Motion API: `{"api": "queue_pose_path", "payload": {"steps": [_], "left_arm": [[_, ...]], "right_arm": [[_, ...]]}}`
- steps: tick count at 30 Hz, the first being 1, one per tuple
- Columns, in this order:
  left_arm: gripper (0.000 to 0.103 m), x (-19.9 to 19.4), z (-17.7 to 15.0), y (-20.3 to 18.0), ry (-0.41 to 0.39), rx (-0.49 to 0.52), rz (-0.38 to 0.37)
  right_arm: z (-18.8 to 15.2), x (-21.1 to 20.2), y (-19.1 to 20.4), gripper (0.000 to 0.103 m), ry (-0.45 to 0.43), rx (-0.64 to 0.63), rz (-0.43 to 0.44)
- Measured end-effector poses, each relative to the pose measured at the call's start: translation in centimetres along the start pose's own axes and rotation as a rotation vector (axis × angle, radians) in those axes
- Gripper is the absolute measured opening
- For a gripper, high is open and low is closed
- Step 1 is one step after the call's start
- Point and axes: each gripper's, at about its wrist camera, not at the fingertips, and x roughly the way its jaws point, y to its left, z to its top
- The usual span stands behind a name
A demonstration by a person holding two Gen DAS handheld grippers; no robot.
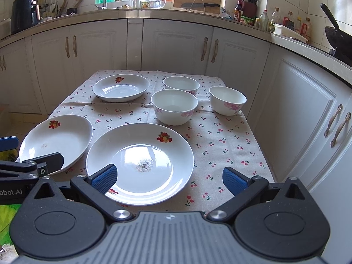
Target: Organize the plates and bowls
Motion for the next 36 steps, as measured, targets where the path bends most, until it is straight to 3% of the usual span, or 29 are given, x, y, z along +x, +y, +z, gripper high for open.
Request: {"api": "queue_pose_path", "payload": {"steps": [6, 12, 18, 23, 26, 36], "left_arm": [[0.102, 0.6, 0.2, 0.8, -0.005, 0.002, 0.000], [0.102, 1.0, 0.1, 1.8, -0.060, 0.055, 0.002], [0.102, 1.7, -0.1, 3.9, -0.056, 0.041, -0.039], [0.102, 2.1, -0.8, 5.8, -0.030, 0.036, -0.088], [0.102, 2.3, -1.5, 6.8, -0.018, 0.057, -0.074], [0.102, 3.4, -4.2, 10.5, 0.063, 0.127, -0.104]], "right_arm": [[1.2, 0.7, -0.1, 0.103, -0.024, -0.024, 0.056], [2.4, 1.9, 0.4, 0.103, -0.049, -0.095, 0.116], [3.5, 3.1, 1.2, 0.103, -0.075, -0.133, 0.235], [5.0, 5.0, 2.1, 0.103, -0.030, -0.113, 0.350], [5.8, 6.3, 3.0, 0.103, 0.000, -0.109, 0.419], [7.1, 10.6, 8.1, 0.103, 0.095, -0.235, 0.507]]}}
